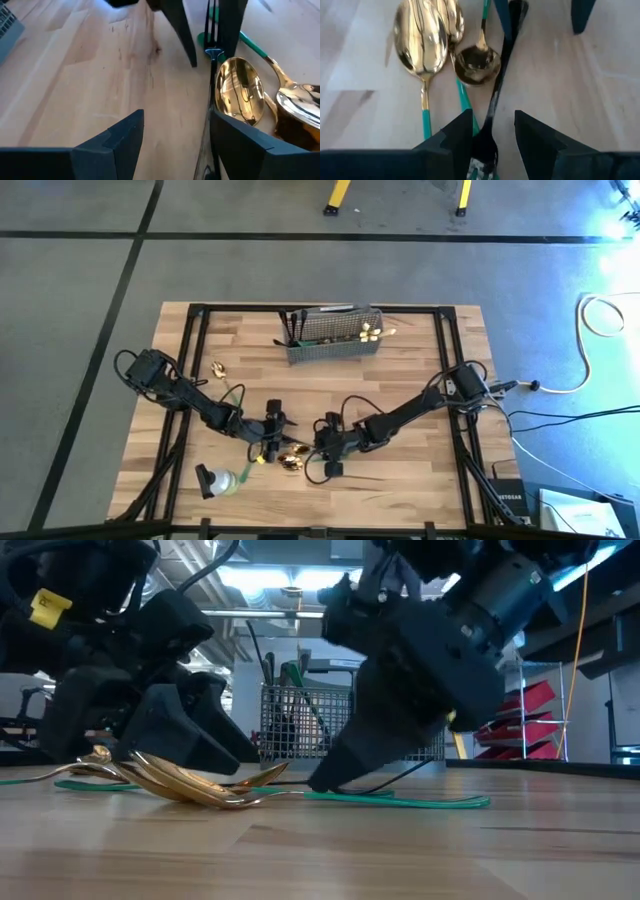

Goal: Sort silverware
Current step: Put the black fork into the gray organizer

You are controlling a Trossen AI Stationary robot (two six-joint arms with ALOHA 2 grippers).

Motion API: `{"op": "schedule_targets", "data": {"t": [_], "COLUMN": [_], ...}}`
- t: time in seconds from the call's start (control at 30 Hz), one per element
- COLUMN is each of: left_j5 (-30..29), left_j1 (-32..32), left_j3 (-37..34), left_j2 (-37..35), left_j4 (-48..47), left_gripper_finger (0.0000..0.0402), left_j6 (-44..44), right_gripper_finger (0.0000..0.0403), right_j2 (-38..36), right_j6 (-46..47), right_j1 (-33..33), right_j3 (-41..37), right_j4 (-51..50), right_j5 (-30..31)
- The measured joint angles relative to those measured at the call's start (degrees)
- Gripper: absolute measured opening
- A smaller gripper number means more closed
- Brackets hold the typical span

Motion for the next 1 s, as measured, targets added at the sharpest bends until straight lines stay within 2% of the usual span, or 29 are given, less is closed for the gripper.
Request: {"op": "schedule_targets", "data": {"t": [0.3,0.6,0.83,1.0], "left_j5": [-0.06,-0.07,-0.07,-0.07], "left_j1": [0.0,0.0,0.0,0.01], "left_j3": [0.0,0.0,0.0,0.0], "left_j2": [0.0,0.0,0.0,0.0], "left_j4": [-0.06,-0.58,-0.9,-0.91], "left_gripper_finger": [0.0213,0.0213,0.0213,0.0213], "left_j6": [-0.02,-0.44,-0.48,-0.45], "right_gripper_finger": [0.0128,0.01,0.0099,0.0099], "right_j2": [0.57,0.57,0.57,0.57], "right_j6": [0.43,2.98,4.98,5.05], "right_j1": [-1.14,-3.79,-4.09,-4.22], "right_j3": [0.94,0.94,0.92,0.92], "right_j4": [-0.28,-0.26,-0.09,-0.09], "right_j5": [-1.43,-3.63,-6.88,-6.88]}}
